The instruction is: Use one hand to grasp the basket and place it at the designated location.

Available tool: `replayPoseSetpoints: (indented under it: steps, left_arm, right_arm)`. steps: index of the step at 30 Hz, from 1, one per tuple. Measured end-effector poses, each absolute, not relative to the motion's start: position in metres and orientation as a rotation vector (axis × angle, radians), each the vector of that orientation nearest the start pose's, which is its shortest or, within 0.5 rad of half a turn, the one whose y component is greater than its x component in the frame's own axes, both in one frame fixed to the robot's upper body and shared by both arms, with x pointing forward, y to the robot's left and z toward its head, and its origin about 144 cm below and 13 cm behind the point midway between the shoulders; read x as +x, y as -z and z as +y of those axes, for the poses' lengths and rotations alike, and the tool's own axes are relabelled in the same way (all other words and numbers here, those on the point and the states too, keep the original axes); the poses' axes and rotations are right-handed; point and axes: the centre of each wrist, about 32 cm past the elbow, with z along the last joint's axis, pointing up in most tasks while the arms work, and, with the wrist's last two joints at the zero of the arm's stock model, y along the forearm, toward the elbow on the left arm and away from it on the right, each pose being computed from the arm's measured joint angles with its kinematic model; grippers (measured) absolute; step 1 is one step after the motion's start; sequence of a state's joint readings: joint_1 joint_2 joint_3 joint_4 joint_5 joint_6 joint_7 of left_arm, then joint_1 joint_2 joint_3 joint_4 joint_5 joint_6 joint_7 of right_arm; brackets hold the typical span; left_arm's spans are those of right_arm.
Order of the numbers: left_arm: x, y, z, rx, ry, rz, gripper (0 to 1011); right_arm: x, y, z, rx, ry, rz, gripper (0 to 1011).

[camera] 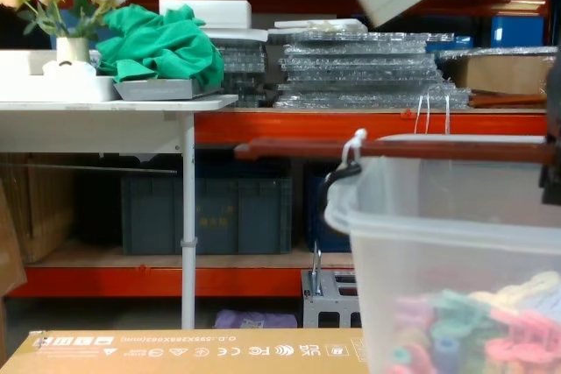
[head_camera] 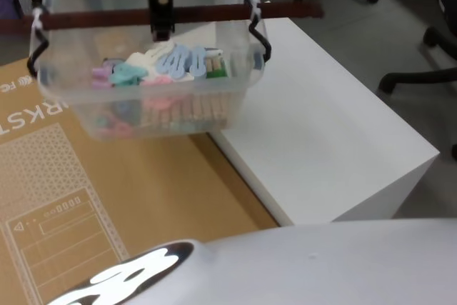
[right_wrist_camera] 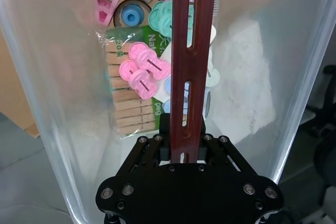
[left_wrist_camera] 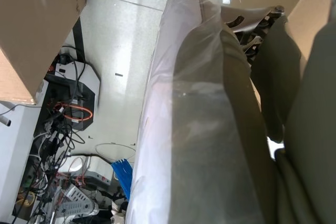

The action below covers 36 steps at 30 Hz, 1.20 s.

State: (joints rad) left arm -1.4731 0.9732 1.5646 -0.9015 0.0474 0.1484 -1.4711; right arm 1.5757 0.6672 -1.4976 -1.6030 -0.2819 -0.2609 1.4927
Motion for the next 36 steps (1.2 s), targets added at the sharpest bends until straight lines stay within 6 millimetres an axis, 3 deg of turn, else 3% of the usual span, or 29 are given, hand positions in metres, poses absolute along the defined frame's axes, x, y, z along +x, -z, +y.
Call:
replayPoseSetpoints:
  steps: [20,36]
  left_arm:
    - [0.617,-1.396,0.495,1.629,-0.177,0.163,0]
    - [0.617,-1.396,0.495,1.629,-0.177,0.163,0]
  right_arm:
    - [0.568,-1.477,-0.196,-1.675,-0.551,-0.901,234]
    - [0.571,-1.482,-0.252,-1.724,-0.307,-0.659,234]
